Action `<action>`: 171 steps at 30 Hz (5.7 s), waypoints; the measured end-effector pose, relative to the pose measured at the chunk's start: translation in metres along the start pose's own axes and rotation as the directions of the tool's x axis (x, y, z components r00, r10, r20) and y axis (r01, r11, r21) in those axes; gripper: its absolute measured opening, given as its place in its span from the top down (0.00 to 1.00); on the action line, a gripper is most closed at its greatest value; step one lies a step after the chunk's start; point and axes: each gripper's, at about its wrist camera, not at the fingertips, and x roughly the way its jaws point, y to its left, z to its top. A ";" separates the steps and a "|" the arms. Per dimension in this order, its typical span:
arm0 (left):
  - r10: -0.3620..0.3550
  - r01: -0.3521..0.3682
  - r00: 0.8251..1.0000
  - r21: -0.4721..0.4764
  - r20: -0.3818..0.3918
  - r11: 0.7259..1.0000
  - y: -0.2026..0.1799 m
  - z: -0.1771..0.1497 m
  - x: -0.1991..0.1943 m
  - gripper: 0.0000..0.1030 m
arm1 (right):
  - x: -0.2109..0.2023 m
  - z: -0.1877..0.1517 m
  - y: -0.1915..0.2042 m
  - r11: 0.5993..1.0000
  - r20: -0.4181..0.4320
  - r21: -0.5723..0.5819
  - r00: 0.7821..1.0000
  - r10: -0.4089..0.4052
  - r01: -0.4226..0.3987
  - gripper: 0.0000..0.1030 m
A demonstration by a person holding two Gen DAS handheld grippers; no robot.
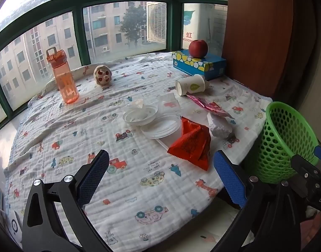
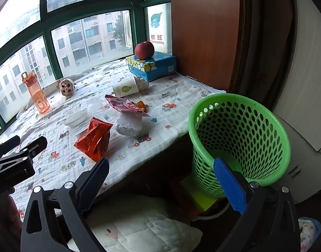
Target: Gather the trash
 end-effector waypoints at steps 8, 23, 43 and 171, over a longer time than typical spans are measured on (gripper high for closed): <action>0.006 -0.006 1.000 0.013 0.006 1.000 -0.002 0.002 -0.005 0.05 | 0.000 0.000 0.001 1.000 -0.002 -0.005 1.000 0.006 -0.006 0.06; 0.004 -0.004 1.000 0.001 0.011 1.000 -0.004 -0.001 -0.004 0.05 | 0.001 0.000 0.000 1.000 -0.002 0.008 1.000 0.006 -0.006 0.06; 0.009 -0.009 1.000 -0.023 -0.005 1.000 0.000 0.002 -0.001 0.05 | 0.002 -0.001 0.002 1.000 -0.005 0.005 1.000 0.006 -0.006 0.06; -0.110 0.157 0.970 0.209 -0.217 0.965 -0.071 0.016 0.146 0.38 | 0.158 0.147 -0.008 0.840 -0.224 0.020 0.816 0.533 -0.543 0.48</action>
